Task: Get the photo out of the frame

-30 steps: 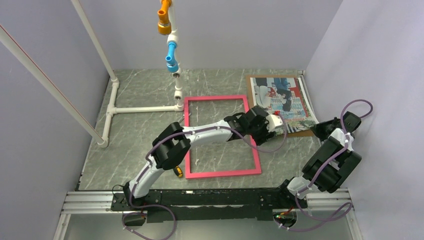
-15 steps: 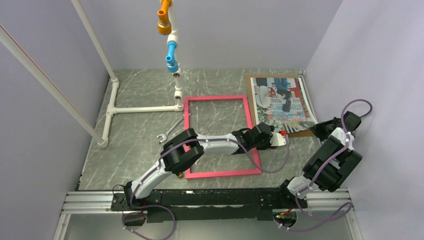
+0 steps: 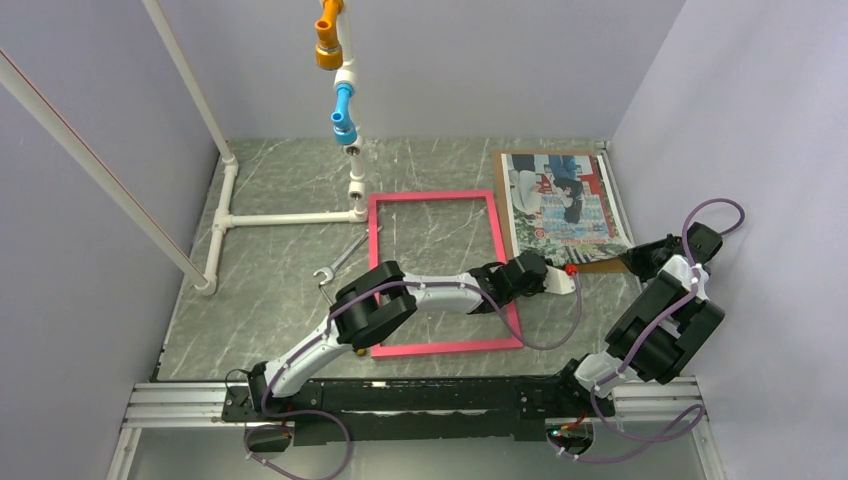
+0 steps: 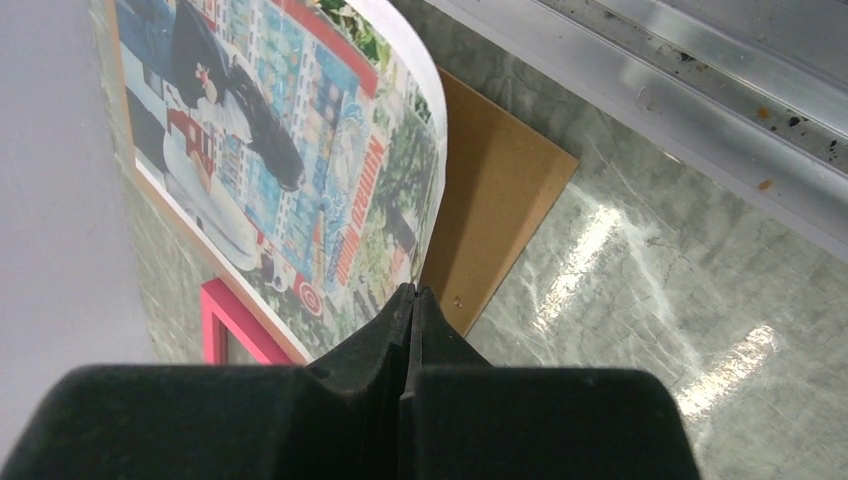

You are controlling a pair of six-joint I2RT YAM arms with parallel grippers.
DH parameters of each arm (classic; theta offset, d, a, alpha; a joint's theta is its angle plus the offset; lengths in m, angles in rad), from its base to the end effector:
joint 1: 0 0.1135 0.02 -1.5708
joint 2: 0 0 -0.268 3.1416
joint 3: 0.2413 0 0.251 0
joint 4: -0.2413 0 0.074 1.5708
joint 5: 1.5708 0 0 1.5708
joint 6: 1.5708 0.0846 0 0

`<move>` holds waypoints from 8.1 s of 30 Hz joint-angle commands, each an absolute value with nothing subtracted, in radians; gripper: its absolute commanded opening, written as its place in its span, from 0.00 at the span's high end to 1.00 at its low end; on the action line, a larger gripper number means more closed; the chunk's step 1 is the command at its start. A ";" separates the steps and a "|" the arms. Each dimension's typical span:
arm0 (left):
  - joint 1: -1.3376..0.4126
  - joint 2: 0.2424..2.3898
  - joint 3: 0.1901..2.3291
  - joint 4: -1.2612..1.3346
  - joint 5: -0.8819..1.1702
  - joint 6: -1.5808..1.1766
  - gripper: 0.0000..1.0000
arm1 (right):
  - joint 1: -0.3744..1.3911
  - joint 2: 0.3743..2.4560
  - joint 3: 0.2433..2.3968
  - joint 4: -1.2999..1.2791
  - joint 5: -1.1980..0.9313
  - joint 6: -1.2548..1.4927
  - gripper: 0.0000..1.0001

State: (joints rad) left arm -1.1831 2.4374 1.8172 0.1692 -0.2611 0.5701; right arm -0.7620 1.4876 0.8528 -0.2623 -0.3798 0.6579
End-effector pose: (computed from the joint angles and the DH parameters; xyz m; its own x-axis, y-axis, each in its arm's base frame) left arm 0.2461 -0.5450 0.1263 0.2966 0.6529 -0.6969 0.7679 0.2708 0.5805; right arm 0.2566 -0.2015 0.1651 -0.1576 0.9354 -0.3165 0.7207 0.3281 0.6107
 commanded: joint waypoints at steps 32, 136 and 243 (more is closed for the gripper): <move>-1.152 2.373 1.804 0.224 -0.129 0.428 1.00 | -0.648 1.547 0.560 0.150 -0.637 0.777 0.61; -0.831 1.166 1.267 -0.403 0.372 -0.117 0.53 | -0.405 0.917 1.416 -1.137 -0.054 0.607 1.00; -0.646 1.166 1.167 -0.326 0.290 -0.157 0.52 | -0.293 1.008 0.597 -0.284 -0.349 0.630 0.27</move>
